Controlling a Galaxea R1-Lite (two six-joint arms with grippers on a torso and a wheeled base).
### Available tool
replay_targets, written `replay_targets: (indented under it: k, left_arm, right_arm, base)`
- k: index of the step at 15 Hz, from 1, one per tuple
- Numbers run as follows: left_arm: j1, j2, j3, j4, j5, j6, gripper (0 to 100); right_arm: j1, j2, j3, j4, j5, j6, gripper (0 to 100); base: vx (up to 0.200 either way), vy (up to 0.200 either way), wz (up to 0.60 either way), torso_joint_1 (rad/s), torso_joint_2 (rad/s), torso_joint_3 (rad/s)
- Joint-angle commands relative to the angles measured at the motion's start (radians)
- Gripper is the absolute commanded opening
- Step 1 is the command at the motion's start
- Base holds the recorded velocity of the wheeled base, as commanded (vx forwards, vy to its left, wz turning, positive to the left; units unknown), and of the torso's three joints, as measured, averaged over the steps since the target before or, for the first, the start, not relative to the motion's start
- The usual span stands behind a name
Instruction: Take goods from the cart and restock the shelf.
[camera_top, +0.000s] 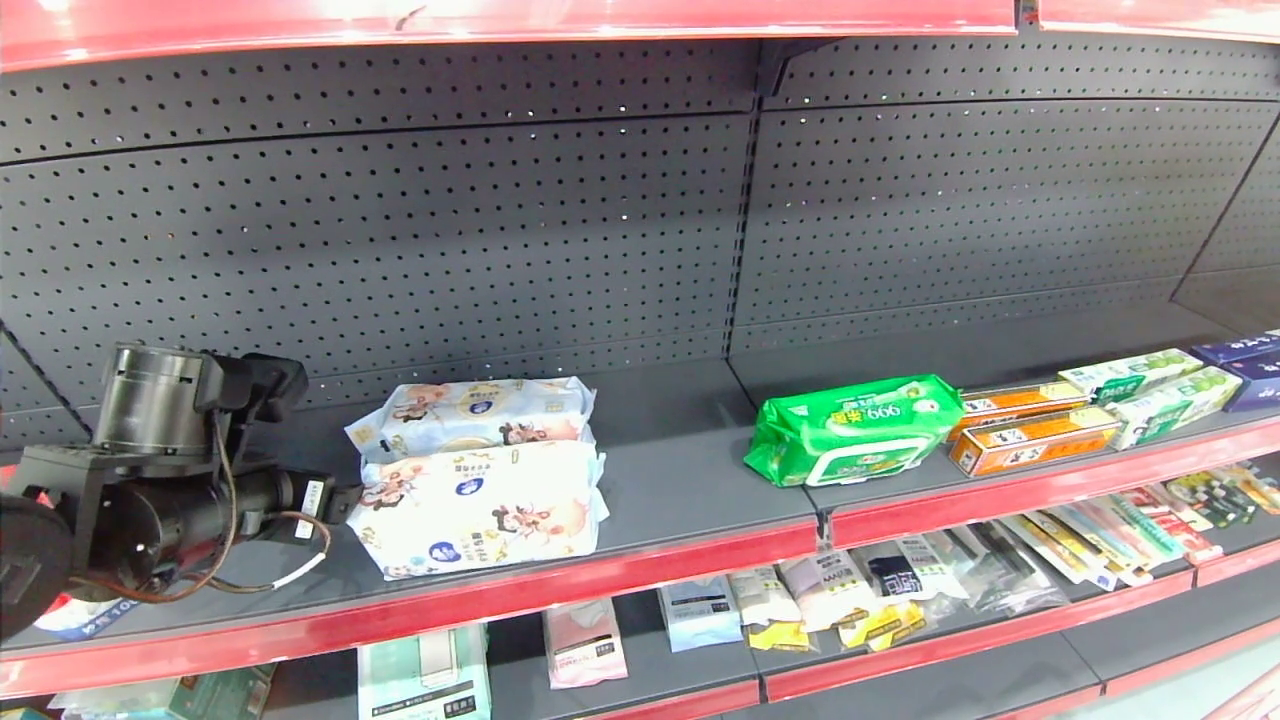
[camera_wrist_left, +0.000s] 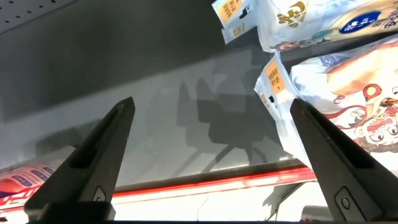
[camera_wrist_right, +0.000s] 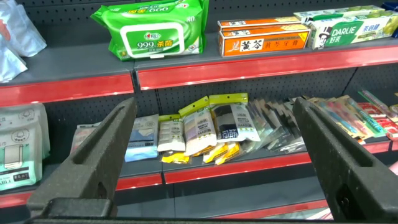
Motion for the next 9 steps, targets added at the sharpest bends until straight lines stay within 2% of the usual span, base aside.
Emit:
replay_targets:
  k: [1, 2, 3, 4, 6, 9]
  left_arm:
    - [0.013, -0.011, 0.002, -0.002, 0.0, 0.004, 100]
    - [0.069, -0.054, -0.003, 0.0, -0.006, 0.059, 100]
    - [0.095, -0.076, 0.0, 0.0, -0.009, 0.09, 100]
    - [0.155, -0.16, 0.017, 0.007, -0.055, 0.14, 100]
    - [0.185, -0.272, 0.056, 0.018, -0.15, 0.146, 100]
    - [0.193, -0.694, 0.227, 0.107, -0.316, 0.131, 100]
  right_arm:
    - [0.0, 0.001, 0.0, 0.001, 0.001, 0.0, 100]
    - [0.0, 0.001, 0.0, -0.001, 0.001, 0.0, 100]
    - [0.0, 0.0, 0.0, 0.001, 0.001, 0.0, 100]
    - [0.0, 0.001, 0.0, 0.001, 0.001, 0.0, 100]
    - [0.0, 0.001, 0.0, 0.001, 0.001, 0.0, 100]
    - [0.0, 0.001, 0.0, -0.001, 0.001, 0.0, 100]
  base:
    - [0.0, 0.0, 0.0, 0.0, 0.0, 0.0]
    - [0.0, 0.0, 0.0, 0.0, 0.0, 0.0]
    - [0.0, 0.0, 0.0, 0.0, 0.0, 0.0]
    - [0.0, 0.0, 0.0, 0.0, 0.0, 0.0]
    - [0.0, 0.0, 0.0, 0.0, 0.0, 0.0]
    - [0.0, 0.0, 0.0, 0.0, 0.0, 0.0]
